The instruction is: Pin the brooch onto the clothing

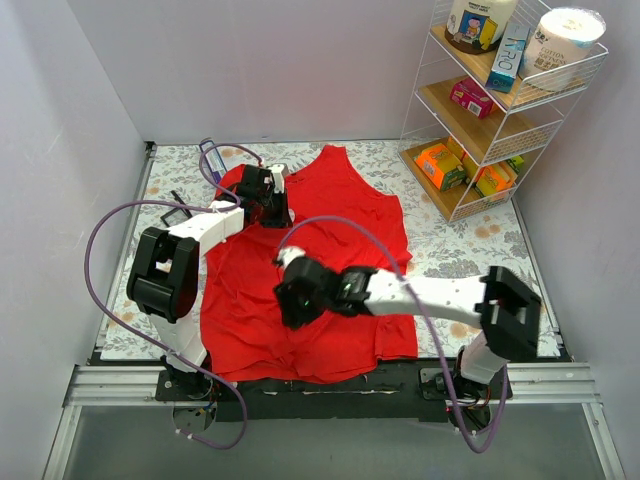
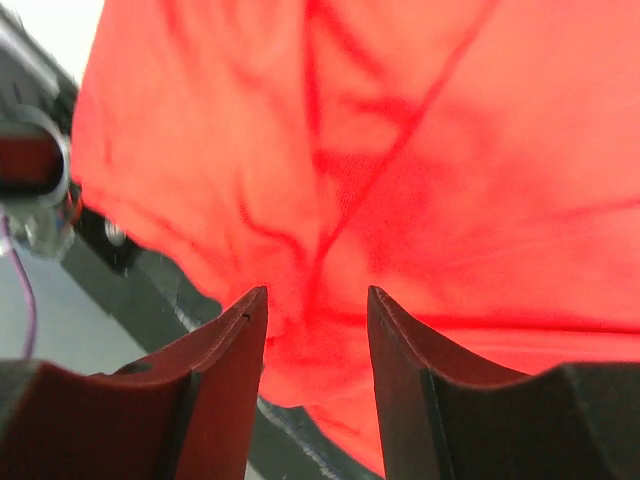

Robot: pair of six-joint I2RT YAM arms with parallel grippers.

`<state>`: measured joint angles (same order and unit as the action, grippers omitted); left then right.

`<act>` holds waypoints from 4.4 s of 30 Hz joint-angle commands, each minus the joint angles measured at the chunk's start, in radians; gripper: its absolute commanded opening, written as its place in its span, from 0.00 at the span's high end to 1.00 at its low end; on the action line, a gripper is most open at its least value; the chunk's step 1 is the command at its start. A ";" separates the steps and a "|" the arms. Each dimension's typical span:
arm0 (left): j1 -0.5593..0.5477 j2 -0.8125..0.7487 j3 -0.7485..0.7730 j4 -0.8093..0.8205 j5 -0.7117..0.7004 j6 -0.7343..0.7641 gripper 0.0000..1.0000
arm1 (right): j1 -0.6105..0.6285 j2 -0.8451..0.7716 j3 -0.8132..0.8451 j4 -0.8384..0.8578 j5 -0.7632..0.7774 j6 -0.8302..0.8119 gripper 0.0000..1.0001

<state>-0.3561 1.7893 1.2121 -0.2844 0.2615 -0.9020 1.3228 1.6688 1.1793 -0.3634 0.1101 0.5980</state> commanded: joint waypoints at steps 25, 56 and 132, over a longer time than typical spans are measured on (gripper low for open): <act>0.232 -0.189 0.040 -0.174 0.065 0.367 1.00 | -0.537 0.012 0.080 0.291 -0.245 -0.208 0.44; 0.210 -0.220 0.089 -0.234 1.131 0.359 1.00 | -0.705 -0.064 0.152 0.526 -0.897 -0.291 0.48; 0.128 -0.318 -0.002 0.013 1.087 0.195 0.18 | -0.735 -0.170 0.005 0.900 -0.831 -0.014 0.99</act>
<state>-0.2249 1.5219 1.2488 -0.3683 1.3277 -0.6479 0.5945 1.5772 1.2022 0.3775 -0.7609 0.5137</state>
